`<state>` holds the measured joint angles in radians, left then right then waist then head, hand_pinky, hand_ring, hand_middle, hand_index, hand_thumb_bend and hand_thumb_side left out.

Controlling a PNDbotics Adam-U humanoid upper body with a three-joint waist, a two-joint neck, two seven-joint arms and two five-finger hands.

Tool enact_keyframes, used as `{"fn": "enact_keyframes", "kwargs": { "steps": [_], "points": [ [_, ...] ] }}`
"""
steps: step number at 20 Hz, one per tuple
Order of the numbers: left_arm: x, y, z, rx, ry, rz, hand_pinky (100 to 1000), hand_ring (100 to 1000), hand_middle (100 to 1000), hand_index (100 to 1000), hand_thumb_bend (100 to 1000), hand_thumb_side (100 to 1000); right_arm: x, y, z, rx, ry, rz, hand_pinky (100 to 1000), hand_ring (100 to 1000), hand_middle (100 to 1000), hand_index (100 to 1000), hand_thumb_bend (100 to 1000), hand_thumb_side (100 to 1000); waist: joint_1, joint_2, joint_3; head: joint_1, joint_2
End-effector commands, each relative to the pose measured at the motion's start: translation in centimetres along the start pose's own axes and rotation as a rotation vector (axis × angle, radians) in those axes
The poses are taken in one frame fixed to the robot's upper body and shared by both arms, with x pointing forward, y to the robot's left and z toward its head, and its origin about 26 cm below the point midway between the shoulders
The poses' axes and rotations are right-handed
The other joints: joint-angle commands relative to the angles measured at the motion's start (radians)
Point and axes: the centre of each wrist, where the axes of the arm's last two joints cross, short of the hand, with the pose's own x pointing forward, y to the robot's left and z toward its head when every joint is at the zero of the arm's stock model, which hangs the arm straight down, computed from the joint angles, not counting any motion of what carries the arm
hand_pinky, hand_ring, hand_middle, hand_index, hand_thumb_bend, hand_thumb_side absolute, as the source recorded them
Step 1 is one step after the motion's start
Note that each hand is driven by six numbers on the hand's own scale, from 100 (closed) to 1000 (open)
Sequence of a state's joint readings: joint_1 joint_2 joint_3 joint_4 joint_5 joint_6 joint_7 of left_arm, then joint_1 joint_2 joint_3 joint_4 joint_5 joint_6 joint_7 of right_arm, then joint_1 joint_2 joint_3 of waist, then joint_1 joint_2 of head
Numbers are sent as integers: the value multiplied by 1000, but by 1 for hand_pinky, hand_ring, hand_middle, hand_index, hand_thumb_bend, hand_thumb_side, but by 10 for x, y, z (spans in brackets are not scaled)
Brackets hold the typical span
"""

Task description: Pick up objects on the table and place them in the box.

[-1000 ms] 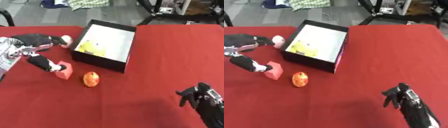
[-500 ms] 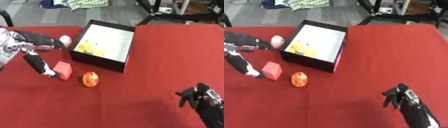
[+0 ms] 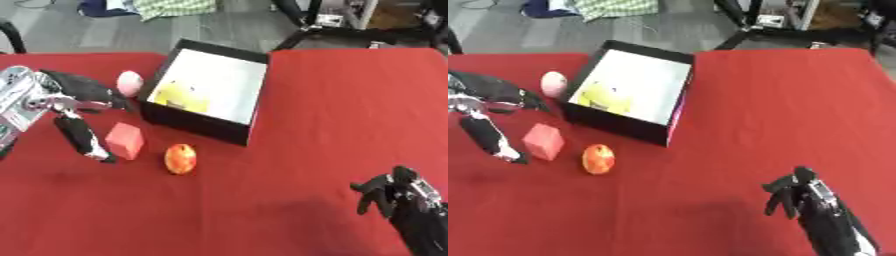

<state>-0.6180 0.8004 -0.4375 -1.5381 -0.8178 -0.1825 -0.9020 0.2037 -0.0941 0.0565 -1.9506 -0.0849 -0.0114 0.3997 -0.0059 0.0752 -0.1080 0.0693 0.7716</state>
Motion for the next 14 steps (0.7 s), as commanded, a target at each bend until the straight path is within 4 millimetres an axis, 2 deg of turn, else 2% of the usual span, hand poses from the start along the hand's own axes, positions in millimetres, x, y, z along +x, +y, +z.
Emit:
{"fn": "enact_keyframes", "kwargs": {
  "steps": [1, 14],
  "points": [
    [-6, 8, 5, 38, 29, -10, 898, 885, 907, 1000, 466, 545, 4, -2, -1, 10, -2, 17, 873, 418, 200, 562, 100, 1000, -2, -23, -1, -2, -2],
    [-4, 3, -13, 61, 40, -16, 895, 882, 900, 1000, 455, 491, 4, -1, -2, 13, -2, 15, 873, 418, 200, 563, 100, 1000, -3, -22, -4, -3, -2]
  ]
}}
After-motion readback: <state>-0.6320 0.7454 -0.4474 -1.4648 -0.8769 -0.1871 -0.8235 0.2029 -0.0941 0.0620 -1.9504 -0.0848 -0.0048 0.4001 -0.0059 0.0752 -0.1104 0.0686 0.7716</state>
